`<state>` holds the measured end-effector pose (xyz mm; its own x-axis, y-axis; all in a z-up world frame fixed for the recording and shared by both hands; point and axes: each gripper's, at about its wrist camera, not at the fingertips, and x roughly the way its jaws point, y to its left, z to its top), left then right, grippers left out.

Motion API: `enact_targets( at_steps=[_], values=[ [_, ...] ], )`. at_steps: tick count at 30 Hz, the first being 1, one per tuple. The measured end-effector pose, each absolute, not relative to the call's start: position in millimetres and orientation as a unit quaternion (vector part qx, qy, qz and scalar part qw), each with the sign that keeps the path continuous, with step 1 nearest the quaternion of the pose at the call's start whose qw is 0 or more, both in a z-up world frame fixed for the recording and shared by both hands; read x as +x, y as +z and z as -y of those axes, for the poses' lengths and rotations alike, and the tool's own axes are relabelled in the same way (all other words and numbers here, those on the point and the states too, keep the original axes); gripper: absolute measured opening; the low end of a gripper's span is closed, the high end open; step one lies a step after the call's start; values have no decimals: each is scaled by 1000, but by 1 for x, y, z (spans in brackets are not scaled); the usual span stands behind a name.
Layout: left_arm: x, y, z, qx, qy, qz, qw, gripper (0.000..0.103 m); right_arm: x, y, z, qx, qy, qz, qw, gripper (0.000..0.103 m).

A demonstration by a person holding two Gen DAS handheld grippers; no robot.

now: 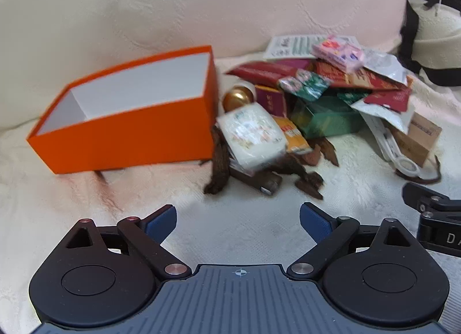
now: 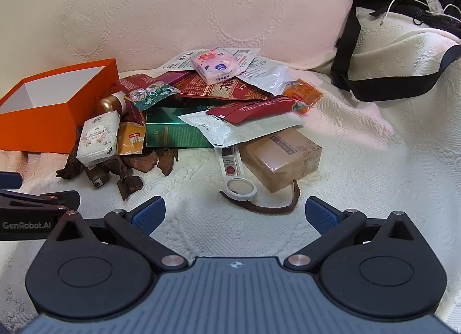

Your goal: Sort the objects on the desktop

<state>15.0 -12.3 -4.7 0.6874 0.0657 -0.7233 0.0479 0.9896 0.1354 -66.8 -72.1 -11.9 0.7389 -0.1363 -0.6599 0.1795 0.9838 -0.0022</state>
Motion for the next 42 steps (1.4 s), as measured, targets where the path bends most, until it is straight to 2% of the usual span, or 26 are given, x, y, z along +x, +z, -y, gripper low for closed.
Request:
enact_targets(
  at_steps=[42],
  values=[
    [11, 1, 10, 55, -6, -387, 920, 98, -67, -4, 66, 24, -80, -342, 936, 103]
  ],
)
